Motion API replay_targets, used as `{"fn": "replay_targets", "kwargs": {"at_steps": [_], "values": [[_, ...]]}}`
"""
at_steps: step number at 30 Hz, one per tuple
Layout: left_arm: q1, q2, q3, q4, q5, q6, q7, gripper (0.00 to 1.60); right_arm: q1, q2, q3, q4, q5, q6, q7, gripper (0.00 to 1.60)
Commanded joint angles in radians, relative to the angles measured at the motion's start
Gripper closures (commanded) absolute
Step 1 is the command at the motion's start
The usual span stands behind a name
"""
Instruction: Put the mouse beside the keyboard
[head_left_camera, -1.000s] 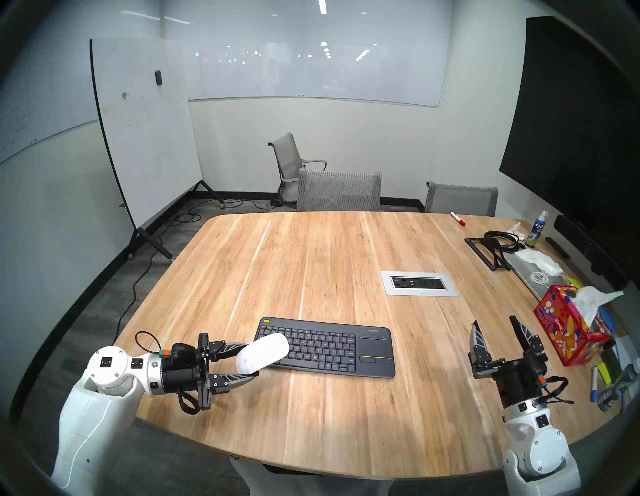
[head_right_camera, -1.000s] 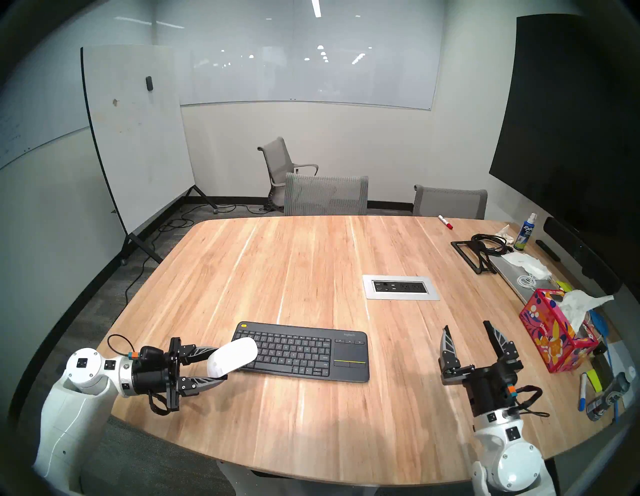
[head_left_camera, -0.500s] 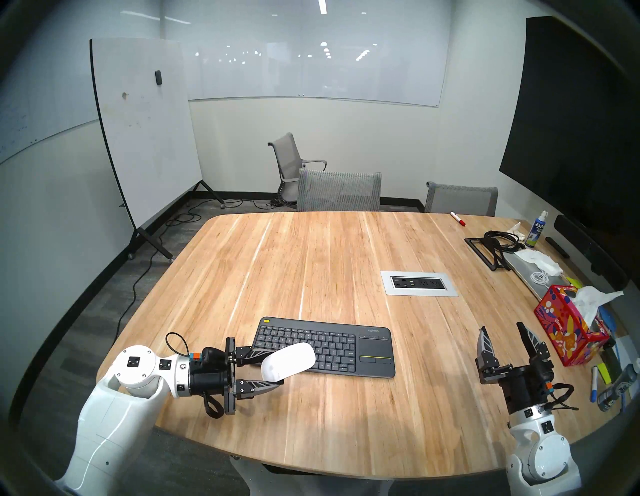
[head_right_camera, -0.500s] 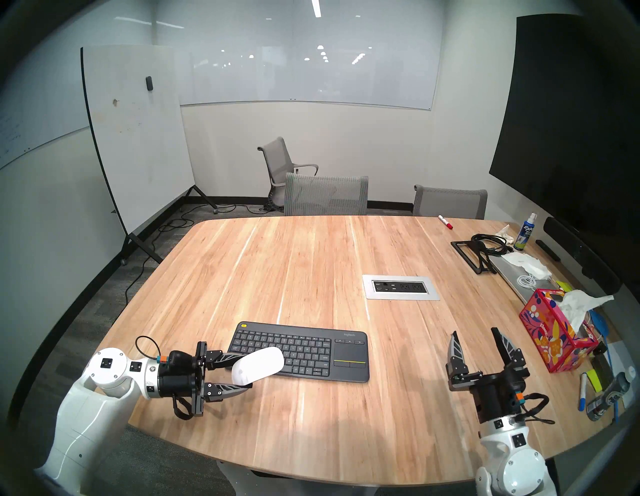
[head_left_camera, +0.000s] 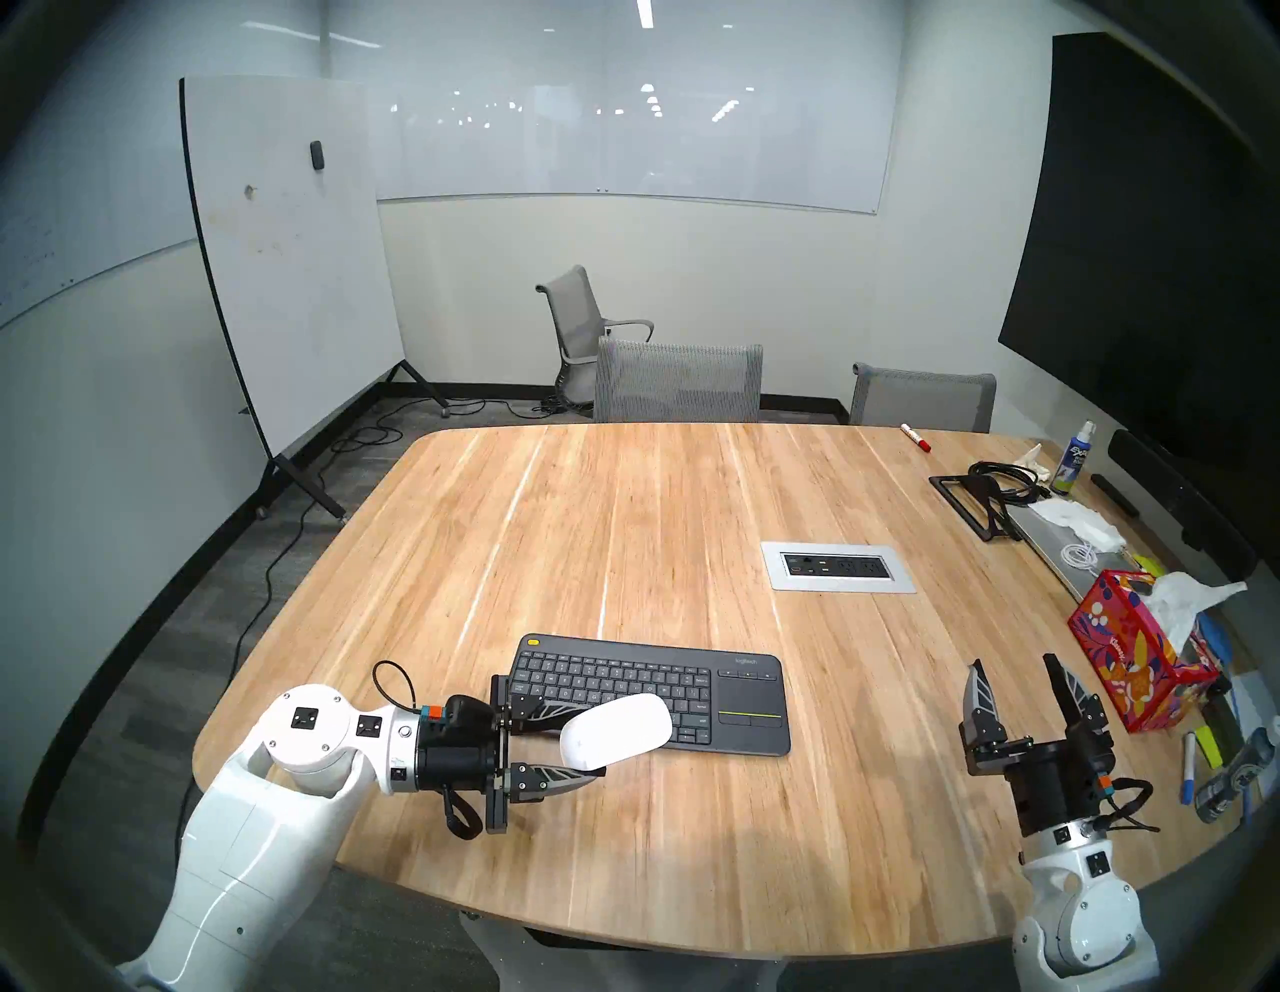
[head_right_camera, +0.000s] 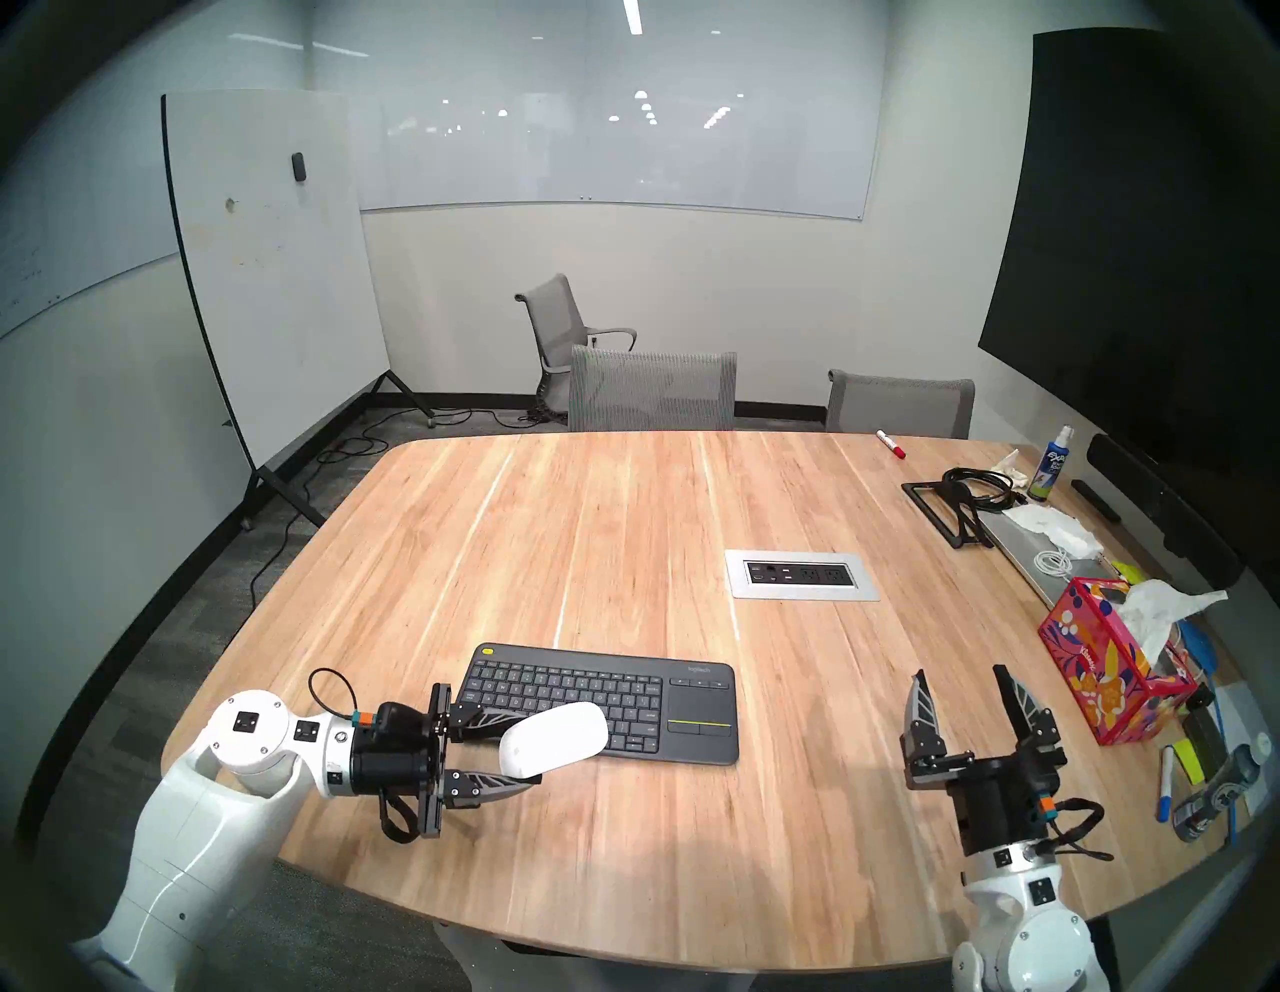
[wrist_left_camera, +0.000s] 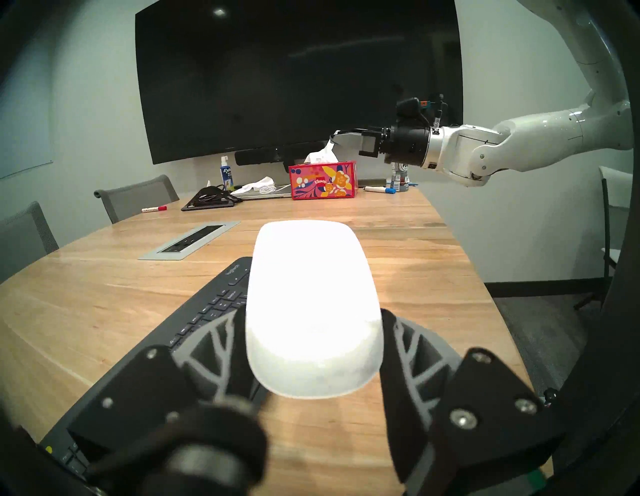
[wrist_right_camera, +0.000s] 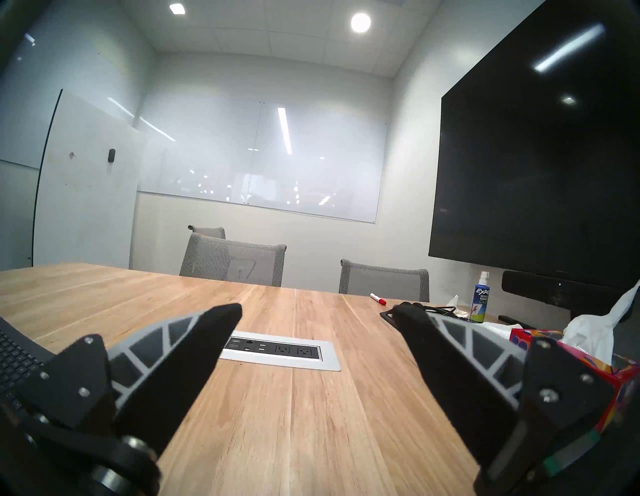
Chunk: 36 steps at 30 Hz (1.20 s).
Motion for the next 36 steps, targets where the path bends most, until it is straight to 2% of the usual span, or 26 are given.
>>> {"fn": "replay_targets", "kwargs": {"at_steps": [1,6,11,20,36], "values": [[-0.011,-0.032,0.021,-0.027,0.005,0.021,0.024,1.6,-0.001,-0.007,0.006,-0.014,0.006,-0.02,-0.003,0.0],[-0.007,-0.042,0.045,-0.029,0.023,0.024,0.039,1.6,-0.006,-0.011,0.008,-0.014,0.008,-0.026,-0.001,0.0],[0.006,-0.031,0.069,-0.045,0.03,0.017,0.017,1.6,-0.007,-0.013,0.011,-0.013,0.01,-0.03,0.0,0.0],[0.078,0.002,0.086,-0.069,0.049,-0.007,-0.011,1.6,-0.005,-0.018,0.011,-0.01,0.013,-0.031,0.001,0.0],[0.047,-0.026,0.148,-0.016,0.119,-0.023,0.01,1.6,-0.001,-0.022,0.022,0.011,0.025,-0.031,0.0,0.0]]}}
